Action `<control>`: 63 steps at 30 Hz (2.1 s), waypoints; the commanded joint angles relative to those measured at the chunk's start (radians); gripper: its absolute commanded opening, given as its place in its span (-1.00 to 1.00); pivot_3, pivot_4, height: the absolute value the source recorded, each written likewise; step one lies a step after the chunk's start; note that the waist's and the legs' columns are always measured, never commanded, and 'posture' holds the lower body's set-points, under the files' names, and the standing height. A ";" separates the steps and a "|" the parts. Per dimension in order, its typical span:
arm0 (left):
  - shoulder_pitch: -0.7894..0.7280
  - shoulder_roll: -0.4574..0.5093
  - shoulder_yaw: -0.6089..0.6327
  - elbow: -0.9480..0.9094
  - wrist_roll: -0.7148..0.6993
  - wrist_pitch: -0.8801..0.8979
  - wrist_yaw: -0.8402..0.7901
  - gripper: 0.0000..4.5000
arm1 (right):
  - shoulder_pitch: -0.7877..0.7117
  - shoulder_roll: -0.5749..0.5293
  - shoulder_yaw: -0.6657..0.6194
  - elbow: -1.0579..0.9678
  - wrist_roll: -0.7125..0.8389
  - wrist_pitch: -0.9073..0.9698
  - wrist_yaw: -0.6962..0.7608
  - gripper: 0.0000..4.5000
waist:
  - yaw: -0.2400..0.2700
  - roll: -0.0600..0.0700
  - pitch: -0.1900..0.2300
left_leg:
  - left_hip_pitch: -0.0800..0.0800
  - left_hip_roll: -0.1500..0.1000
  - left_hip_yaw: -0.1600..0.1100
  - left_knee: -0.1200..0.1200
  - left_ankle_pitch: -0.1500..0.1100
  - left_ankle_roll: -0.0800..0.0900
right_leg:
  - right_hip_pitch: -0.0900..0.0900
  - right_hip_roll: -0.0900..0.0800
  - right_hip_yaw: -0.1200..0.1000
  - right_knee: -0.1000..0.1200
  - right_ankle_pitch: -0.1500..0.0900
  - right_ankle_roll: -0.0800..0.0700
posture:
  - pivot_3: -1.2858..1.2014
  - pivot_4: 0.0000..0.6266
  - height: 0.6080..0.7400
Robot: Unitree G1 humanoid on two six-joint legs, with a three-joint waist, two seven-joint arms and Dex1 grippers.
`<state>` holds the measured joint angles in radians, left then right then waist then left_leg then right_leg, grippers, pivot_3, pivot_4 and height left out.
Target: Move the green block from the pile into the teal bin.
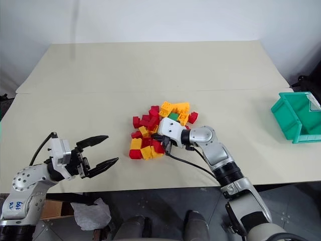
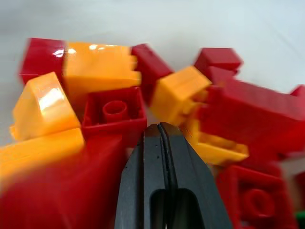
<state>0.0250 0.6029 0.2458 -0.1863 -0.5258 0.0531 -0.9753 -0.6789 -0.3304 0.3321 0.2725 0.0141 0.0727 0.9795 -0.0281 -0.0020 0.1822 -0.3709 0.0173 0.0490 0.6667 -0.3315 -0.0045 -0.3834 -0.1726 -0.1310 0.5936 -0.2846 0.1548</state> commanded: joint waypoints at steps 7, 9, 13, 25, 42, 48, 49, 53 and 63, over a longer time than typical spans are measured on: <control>0.009 -0.006 0.004 -0.028 -0.002 -0.011 0.012 1.00 | -0.218 0.017 -0.128 0.315 -0.011 -0.084 -0.152 -0.99 | -0.003 0.000 0.000 | 0.000 0.000 0.001 0.000 0.000 0.000 | -0.001 0.000 0.001 0.000 0.000 0.000 | 0.03 -0.52 1.00; 0.009 -0.006 0.003 -0.029 -0.002 -0.011 0.014 1.00 | -0.256 0.023 -0.137 0.391 -0.025 -0.105 -0.183 -0.99 | -0.004 0.000 0.000 | 0.000 0.000 0.001 -0.001 0.000 0.000 | -0.001 0.000 0.001 0.001 0.000 0.000 | 0.03 -0.52 1.00; 0.005 -0.008 -0.003 -0.026 0.000 -0.011 0.014 1.00 | -0.308 0.035 -0.139 0.516 -0.054 -0.155 -0.237 -0.99 | -0.005 0.000 0.000 | 0.000 0.000 0.002 -0.001 0.000 0.000 | -0.002 0.000 0.002 0.001 0.000 0.000 | 0.03 -0.52 1.00; -0.019 -0.007 -0.023 -0.009 0.004 -0.013 0.012 1.00 | -0.275 -0.052 -0.206 0.459 0.035 -0.219 -0.115 -0.99 | -0.004 0.001 0.000 | -0.001 0.000 0.003 -0.001 0.000 0.000 | -0.004 0.000 0.003 0.001 0.000 0.000 | 0.03 -0.52 1.00; -0.011 -0.006 -0.013 -0.006 0.002 -0.020 0.005 1.00 | -0.025 -0.347 -0.229 -0.142 0.197 0.387 0.116 0.46 | 0.002 0.001 0.000 | -0.002 0.001 0.007 -0.001 0.000 0.000 | -0.007 0.000 0.006 0.002 0.000 0.000 | 0.03 -0.52 1.00; -0.010 -0.012 -0.010 -0.005 0.007 -0.027 0.016 1.00 | -0.082 -0.318 -0.201 -0.083 0.159 0.397 0.078 0.99 | 0.002 0.001 0.000 | -0.002 0.000 0.009 -0.001 0.000 0.000 | -0.007 0.000 0.007 0.002 0.000 0.000 | 0.03 -0.52 1.00; -0.012 -0.012 -0.012 -0.004 0.008 -0.028 0.017 1.00 | -0.096 -0.307 -0.195 -0.069 0.151 0.397 0.069 0.99 | 0.002 0.001 0.000 | -0.002 0.000 0.009 -0.001 0.000 0.000 | -0.007 0.000 0.008 0.002 0.000 0.000 | 0.03 -0.52 1.00; -0.015 -0.019 -0.021 -0.006 0.012 -0.029 0.023 1.00 | -0.185 -0.222 -0.175 0.011 0.148 0.400 0.043 0.99 | -0.002 0.001 0.000 | -0.002 0.001 0.011 -0.001 0.000 0.000 | -0.009 0.001 0.009 0.003 0.000 0.000 | 0.03 -0.52 1.00; -0.022 -0.022 -0.022 -0.005 0.012 -0.024 0.019 1.00 | -0.365 -0.086 -0.086 0.273 0.058 0.390 0.019 0.99 | 0.001 0.001 0.000 | -0.002 0.001 0.012 0.000 0.000 0.000 | -0.009 0.001 0.010 0.003 0.000 0.000 | 0.03 -0.52 1.00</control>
<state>0.0043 0.5851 0.2164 -0.1789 -0.5073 0.0417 -0.9565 -1.0190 -0.4180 0.2488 0.5224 0.0905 0.4787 1.0096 -0.0274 -0.0013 0.1827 -0.3729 0.0185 0.0606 0.6663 -0.3319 -0.0044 -0.3928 -0.1713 -0.1209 0.5970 -0.2846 0.1545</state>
